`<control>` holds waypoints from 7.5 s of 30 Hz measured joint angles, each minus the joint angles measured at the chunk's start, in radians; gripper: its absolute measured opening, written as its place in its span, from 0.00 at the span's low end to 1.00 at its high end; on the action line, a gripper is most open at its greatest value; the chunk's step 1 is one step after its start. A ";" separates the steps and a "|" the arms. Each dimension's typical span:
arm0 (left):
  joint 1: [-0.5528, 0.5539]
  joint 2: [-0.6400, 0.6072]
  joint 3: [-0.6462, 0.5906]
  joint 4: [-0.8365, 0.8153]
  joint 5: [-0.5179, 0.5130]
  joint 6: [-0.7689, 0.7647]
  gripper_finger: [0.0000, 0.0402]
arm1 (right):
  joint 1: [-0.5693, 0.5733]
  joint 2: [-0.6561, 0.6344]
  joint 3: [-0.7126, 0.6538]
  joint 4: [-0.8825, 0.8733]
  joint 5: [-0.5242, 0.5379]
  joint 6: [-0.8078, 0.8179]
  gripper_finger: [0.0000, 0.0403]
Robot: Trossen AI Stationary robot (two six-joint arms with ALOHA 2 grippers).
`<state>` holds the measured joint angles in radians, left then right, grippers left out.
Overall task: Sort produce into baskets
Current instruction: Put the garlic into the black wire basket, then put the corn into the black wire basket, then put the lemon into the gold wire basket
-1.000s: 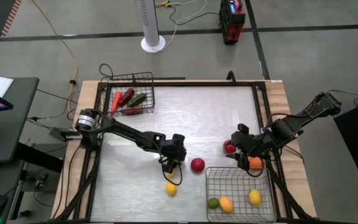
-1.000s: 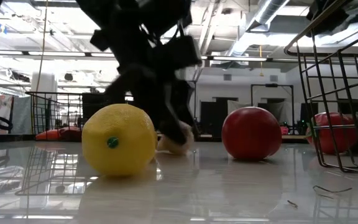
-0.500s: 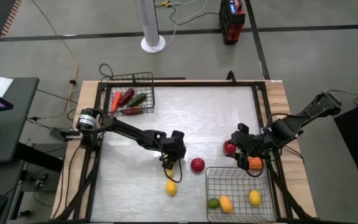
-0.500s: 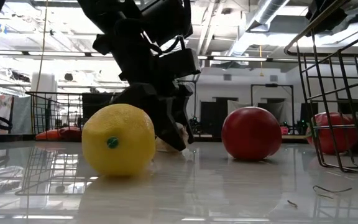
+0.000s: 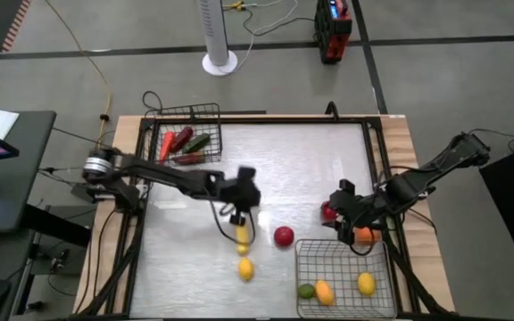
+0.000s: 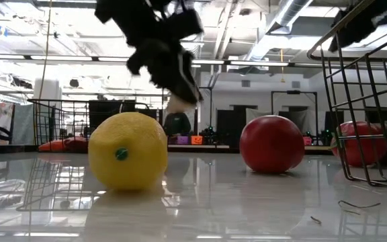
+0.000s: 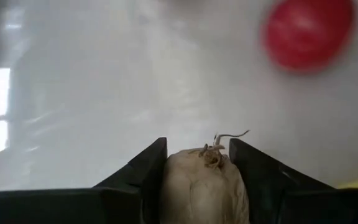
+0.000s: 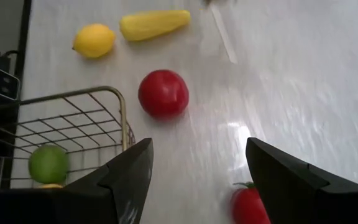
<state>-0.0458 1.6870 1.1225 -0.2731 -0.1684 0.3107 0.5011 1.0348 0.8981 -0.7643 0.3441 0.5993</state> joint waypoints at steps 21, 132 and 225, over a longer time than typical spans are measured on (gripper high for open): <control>0.630 -0.537 -0.243 -0.101 -0.184 -0.176 0.49 | -0.038 -0.002 -0.064 0.176 0.155 -0.199 0.71; 0.125 -0.142 0.190 -0.745 -0.106 0.140 0.30 | -0.302 0.068 -0.063 0.524 0.128 -0.536 0.71; -0.283 0.148 0.060 0.094 0.305 -0.036 0.48 | -0.350 -0.043 -0.063 0.502 0.021 -0.584 0.71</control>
<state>-0.3287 1.8346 1.1822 -0.1790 0.1369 0.2748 0.1508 0.9917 0.8349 -0.2626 0.3656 0.0152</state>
